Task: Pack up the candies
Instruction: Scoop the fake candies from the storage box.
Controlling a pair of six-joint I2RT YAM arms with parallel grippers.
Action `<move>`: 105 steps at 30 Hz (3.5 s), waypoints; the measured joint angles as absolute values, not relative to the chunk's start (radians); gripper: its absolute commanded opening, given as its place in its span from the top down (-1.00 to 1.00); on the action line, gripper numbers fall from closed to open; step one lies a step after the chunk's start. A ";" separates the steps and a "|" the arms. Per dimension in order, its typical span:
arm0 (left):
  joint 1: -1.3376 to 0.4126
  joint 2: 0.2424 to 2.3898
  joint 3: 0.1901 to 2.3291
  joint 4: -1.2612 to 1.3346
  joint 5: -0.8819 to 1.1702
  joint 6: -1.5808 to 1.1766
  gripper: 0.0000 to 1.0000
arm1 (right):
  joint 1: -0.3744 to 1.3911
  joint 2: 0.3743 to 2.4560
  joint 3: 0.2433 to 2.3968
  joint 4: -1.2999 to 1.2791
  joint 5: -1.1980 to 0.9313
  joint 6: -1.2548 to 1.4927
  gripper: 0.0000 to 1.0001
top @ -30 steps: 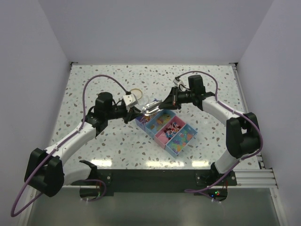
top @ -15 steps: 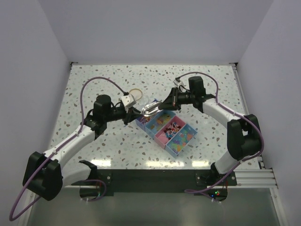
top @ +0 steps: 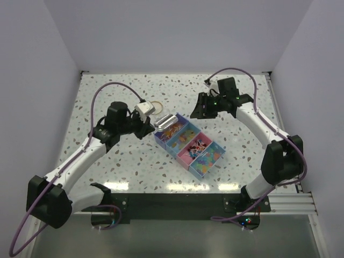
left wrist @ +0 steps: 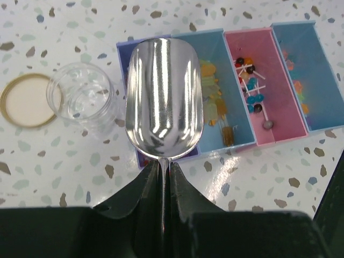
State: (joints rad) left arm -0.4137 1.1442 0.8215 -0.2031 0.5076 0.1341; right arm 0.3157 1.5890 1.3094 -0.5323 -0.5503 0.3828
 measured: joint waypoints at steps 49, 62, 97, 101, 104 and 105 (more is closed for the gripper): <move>-0.580 1.416 1.379 -1.038 0.128 0.319 1.00 | 0.699 1.729 1.270 -0.476 0.115 0.120 1.00; -0.632 1.463 1.382 -1.085 0.083 0.360 1.00 | 0.699 1.728 1.254 -0.453 0.113 0.119 1.00; -0.647 1.464 1.375 -1.032 0.029 0.405 1.00 | 0.664 1.631 1.282 -0.468 -0.012 0.140 -0.14; -0.567 1.378 1.316 -0.978 0.106 0.431 1.00 | 0.575 1.583 1.299 -0.451 -0.186 0.189 -0.34; -0.519 1.301 1.266 -0.910 0.176 0.450 1.00 | 0.503 1.578 1.302 -0.416 -0.363 0.252 -0.42; -0.514 1.276 1.251 -0.888 0.199 0.457 1.00 | 0.490 1.582 1.302 -0.409 -0.406 0.269 -0.44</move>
